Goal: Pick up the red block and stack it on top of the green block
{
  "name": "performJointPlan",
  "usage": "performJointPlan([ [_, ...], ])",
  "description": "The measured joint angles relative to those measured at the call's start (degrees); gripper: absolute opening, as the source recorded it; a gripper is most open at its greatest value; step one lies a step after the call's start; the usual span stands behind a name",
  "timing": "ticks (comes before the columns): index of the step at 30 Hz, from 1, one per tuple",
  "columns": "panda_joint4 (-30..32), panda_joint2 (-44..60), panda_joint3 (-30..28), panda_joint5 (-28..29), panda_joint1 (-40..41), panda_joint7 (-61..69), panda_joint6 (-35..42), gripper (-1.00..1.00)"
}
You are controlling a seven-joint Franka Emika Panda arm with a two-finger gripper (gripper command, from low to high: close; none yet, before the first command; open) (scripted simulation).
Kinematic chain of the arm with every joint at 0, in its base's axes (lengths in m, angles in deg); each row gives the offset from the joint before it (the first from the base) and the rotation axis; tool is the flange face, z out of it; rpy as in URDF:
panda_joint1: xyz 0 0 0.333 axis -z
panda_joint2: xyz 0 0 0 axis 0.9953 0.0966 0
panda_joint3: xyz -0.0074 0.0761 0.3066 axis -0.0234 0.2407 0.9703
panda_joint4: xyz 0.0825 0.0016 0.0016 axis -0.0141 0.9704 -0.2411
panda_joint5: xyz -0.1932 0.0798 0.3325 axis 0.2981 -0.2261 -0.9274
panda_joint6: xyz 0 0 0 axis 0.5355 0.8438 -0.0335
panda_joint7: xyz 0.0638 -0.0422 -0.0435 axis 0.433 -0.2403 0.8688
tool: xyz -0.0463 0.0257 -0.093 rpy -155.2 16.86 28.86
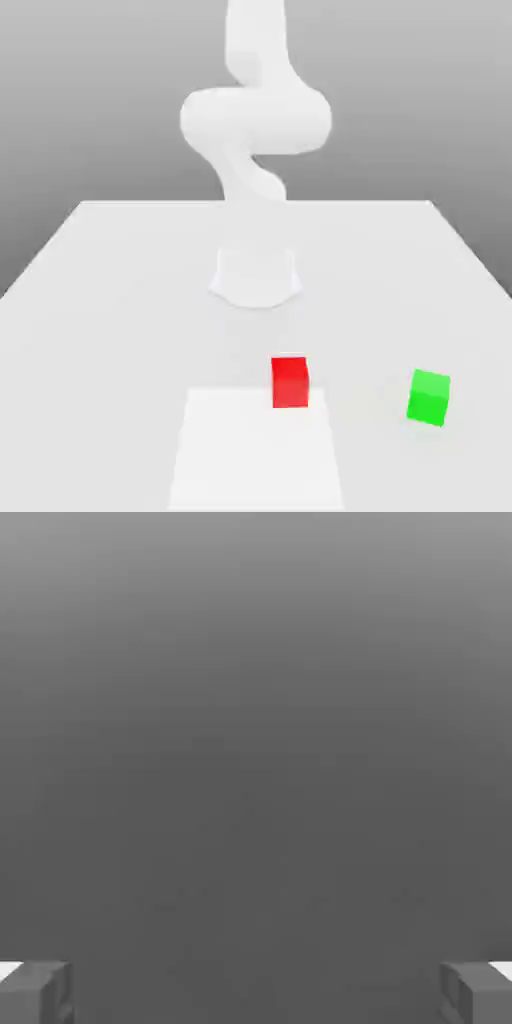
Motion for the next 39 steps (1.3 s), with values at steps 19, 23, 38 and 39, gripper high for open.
performJointPlan([
  [19,33.42,39.37,5.37,-0.62,-2.98,-4.53,-32.2,0.0],
  [23,32.77,48.61,2.67,2.93,-4.83,-7.14,-40.01,0.0],
  [38,33.91,40.68,2.99,0.12,-5.45,-5.2,-33.18,-1.0],
  [39,34.21,38.64,2.93,-0.14,-5.59,-5.06,-31.44,-1.0],
])
